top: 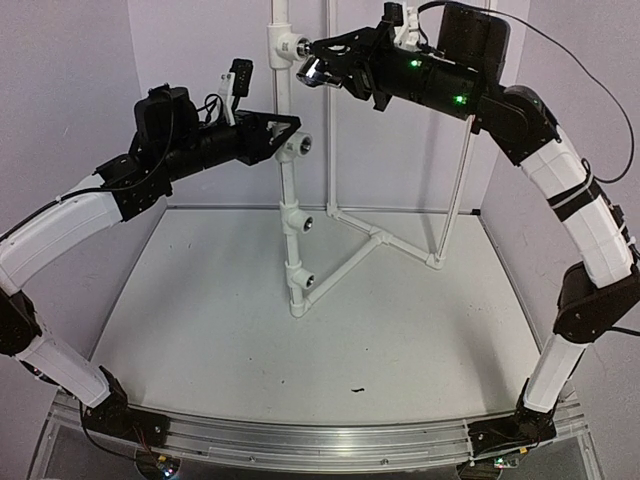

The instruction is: Install the water faucets

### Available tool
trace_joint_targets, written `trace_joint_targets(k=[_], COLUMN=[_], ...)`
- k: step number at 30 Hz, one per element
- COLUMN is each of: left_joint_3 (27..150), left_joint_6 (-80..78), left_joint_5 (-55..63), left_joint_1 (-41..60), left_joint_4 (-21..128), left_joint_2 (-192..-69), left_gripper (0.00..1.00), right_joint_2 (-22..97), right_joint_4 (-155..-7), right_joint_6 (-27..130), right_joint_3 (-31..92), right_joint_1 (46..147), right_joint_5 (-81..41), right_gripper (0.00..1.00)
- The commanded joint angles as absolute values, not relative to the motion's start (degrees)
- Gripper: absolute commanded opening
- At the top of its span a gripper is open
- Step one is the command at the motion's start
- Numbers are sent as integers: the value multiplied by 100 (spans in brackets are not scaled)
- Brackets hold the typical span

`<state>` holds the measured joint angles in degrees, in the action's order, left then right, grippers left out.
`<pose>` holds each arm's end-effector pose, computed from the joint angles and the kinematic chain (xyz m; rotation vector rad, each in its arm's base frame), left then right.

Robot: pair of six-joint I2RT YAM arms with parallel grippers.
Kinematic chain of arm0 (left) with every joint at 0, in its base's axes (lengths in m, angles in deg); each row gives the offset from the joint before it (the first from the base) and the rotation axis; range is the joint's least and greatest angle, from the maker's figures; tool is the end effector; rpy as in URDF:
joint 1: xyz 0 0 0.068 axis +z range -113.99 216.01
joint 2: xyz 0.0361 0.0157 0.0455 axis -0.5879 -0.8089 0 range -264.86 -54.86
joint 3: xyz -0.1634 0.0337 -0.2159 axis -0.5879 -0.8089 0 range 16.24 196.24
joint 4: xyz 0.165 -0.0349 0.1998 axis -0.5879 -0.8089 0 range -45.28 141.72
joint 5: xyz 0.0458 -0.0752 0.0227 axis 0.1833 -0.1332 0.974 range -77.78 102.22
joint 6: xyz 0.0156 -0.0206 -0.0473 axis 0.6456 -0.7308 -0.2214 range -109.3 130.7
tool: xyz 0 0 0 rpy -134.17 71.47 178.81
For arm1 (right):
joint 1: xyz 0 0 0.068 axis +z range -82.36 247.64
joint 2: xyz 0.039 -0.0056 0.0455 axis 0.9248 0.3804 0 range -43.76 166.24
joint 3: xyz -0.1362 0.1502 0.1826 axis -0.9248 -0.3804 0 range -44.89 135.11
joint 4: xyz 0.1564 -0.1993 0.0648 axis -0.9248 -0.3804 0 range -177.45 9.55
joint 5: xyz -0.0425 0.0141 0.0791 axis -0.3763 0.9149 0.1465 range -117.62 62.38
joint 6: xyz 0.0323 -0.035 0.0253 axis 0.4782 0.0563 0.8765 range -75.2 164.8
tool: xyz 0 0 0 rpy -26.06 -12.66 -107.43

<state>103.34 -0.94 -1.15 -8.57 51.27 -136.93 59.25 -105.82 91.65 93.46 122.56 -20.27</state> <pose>0.2298 -0.2379 0.4650 0.6312 1.4375 -0.9560 0.1987 0.2909 0.5804 -0.2328 1.5741 1.5303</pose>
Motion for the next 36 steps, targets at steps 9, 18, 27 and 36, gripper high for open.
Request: trace_joint_targets(k=[9, 18, 27, 36], left_joint_3=[9984, 10088, 10066, 10106], left_joint_6=[42, 23, 257, 626], left_joint_5=[-229, -228, 828, 1080], left_joint_1=[-969, -978, -979, -978], left_joint_4=[4756, 4742, 4598, 4161], left_joint_2=[-13696, -13730, -13565, -13355], left_gripper=[12, 13, 2, 3], right_joint_2=[5708, 5677, 4429, 3705], right_joint_4=[-8144, -7856, -8023, -9108], right_joint_6=[12546, 12570, 9931, 5727], right_joint_3=[8226, 8389, 6740, 6063], right_joint_1=[12255, 12281, 12288, 12284], right_joint_5=[-2479, -2651, -2328, -1616], right_gripper=[0, 0, 0, 0])
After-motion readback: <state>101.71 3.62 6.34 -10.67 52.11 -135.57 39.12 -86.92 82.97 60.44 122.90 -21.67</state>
